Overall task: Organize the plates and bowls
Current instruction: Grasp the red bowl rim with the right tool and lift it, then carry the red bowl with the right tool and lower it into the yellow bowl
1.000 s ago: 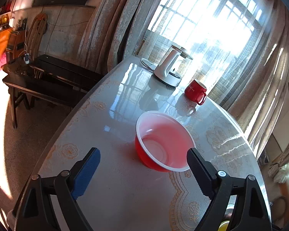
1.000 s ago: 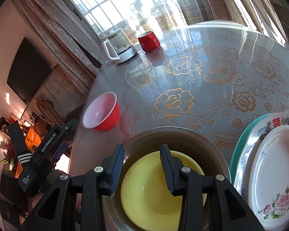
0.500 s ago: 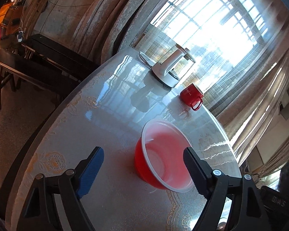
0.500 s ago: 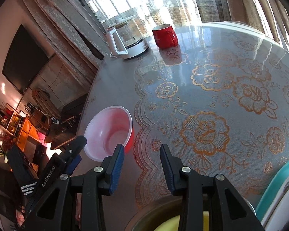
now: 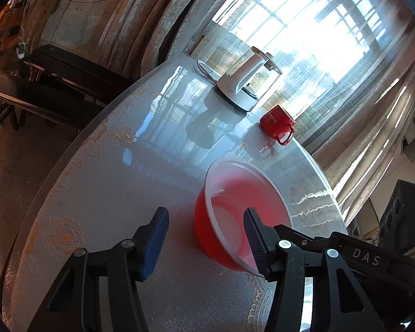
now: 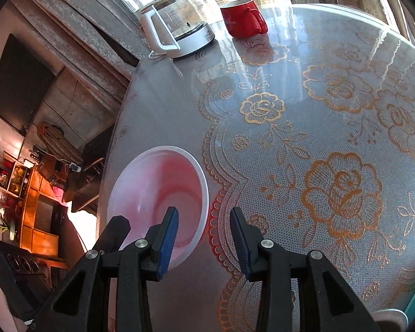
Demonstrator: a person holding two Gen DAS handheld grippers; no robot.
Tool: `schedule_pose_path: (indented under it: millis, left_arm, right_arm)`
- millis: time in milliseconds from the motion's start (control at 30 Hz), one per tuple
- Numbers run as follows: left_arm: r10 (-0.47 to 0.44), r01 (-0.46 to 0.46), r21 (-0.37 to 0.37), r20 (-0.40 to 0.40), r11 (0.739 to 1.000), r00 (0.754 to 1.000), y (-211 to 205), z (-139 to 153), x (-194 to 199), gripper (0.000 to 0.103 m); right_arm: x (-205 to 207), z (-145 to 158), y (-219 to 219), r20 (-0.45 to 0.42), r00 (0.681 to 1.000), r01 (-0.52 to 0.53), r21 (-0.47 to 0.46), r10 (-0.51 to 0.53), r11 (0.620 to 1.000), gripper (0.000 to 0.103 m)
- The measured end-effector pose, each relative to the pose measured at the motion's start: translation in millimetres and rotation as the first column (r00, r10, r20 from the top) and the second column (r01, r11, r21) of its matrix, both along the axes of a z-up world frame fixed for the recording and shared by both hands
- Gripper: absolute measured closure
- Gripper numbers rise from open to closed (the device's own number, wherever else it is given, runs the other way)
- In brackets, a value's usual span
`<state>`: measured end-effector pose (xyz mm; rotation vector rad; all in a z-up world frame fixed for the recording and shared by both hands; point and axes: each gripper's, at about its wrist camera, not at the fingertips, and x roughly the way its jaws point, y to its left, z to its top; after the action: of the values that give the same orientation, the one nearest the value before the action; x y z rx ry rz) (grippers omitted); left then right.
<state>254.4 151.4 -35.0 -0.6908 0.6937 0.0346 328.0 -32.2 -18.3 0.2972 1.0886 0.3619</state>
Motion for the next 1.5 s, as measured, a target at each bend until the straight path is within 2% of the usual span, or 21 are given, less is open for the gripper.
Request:
schedule_pose_path:
  millis: [67,100,200,333,467,533,600,800,1100,1500]
  left_arm:
    - [-0.014,0.015,0.025,-0.022,1.000,1.000,-3.3,-2.7,3.0,0.059]
    - [-0.018,0.019,0.034,-0.030,0.999,0.999,-4.8,-3.6,3.9,0.059]
    - [-0.029,0.030,0.046,-0.043,0.998,0.999,-7.5,-4.7,6.1,0.066]
    - [-0.050,0.053,0.070,-0.045,0.996,0.998,-12.2,-4.1,7.5,0.077]
    - [-0.067,0.074,0.147,-0.057,0.986,0.996,-20.7,-2.7,8.5,0.085]
    - [-0.078,0.085,0.142,-0.050,0.986,0.996,-21.3,-2.3,8.1,0.089]
    - [-0.092,0.095,0.127,-0.028,0.987,0.995,-21.5,0.0,6.5,0.090]
    - [-0.135,0.131,0.190,0.009,0.973,0.991,-36.1,8.5,2.7,0.090]
    - [-0.198,0.181,0.192,0.074,0.965,0.977,-52.3,20.0,-5.4,0.090]
    - [-0.283,0.242,0.208,0.195,0.948,0.939,-76.2,37.8,-25.3,0.090]
  right_arm:
    - [0.3,-2.7,1.2,-0.002,1.000,-0.011,0.009,0.011,1.000,0.070]
    - [2.7,-4.2,3.2,-0.001,1.000,-0.024,0.019,0.024,1.000,0.077]
    - [2.1,-7.1,4.6,-0.002,0.999,-0.039,0.024,0.039,0.999,0.084]
    - [0.8,-10.5,4.4,-0.018,0.999,-0.034,0.031,0.035,0.999,0.087]
    - [-1.7,-9.0,6.0,-0.006,0.999,-0.037,0.033,0.037,0.999,0.091]
    - [-3.4,-6.5,4.3,0.006,0.999,-0.034,0.035,0.034,0.999,0.091]
    - [-6.6,-4.6,-1.3,0.014,1.000,-0.020,0.039,0.020,0.999,0.091]
    - [-19.6,2.4,-16.5,0.038,0.999,0.005,0.049,-0.007,0.999,0.091]
    - [-40.4,13.5,-41.8,0.069,0.995,0.069,0.093,-0.076,0.993,0.091]
    - [-75.8,34.0,-77.9,0.132,0.979,0.136,0.148,-0.156,0.980,0.091]
